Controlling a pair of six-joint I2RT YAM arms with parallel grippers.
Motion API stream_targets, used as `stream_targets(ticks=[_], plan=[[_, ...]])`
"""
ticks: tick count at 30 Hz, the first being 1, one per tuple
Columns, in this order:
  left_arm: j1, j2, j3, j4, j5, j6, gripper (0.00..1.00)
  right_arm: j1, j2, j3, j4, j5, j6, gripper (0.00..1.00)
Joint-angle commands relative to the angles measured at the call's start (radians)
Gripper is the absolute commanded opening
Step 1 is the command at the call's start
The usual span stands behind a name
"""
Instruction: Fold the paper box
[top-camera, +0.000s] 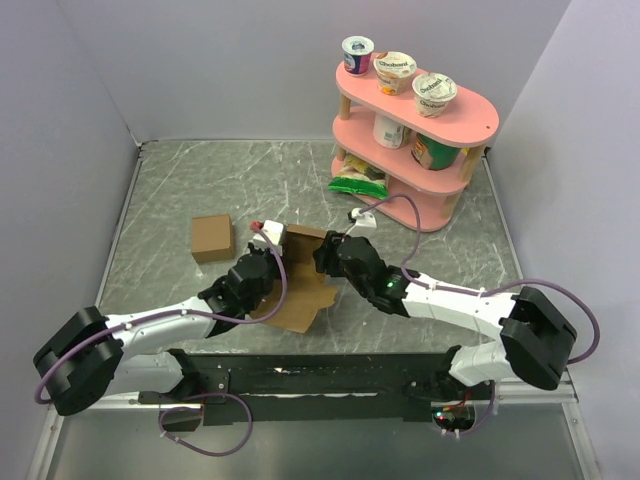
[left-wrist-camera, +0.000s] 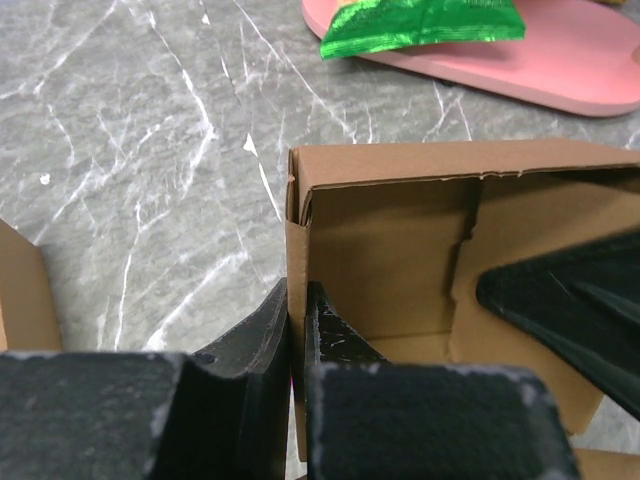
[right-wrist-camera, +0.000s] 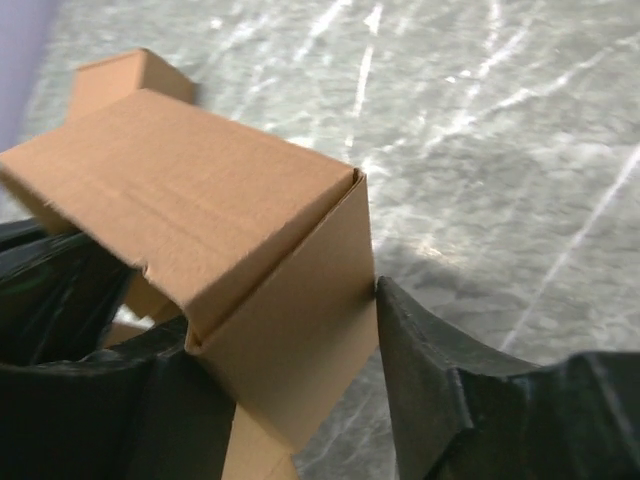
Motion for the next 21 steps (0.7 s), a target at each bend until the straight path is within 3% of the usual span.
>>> stream_targets(ticks=[1,9,15,18,21], plan=[[-0.017,-0.008,0.043,0.034,-0.018,-0.022,0.04,0.005,0.035,0.068,-0.106,0.14,0.013,0.53],[-0.034,0.009,0.059,0.012,-0.094,-0.013,0.04,0.005,0.07,0.072,-0.186,0.239,0.013,0.49],[-0.036,0.015,0.07,-0.005,-0.132,-0.007,0.04,0.005,0.107,0.074,-0.214,0.285,0.007,0.33],[-0.039,0.006,0.06,0.009,-0.137,0.001,0.04,0.004,0.116,0.068,-0.212,0.295,0.003,0.31],[-0.044,-0.017,0.037,0.037,-0.134,0.005,0.04,0.004,0.128,0.066,-0.206,0.309,0.006,0.2]])
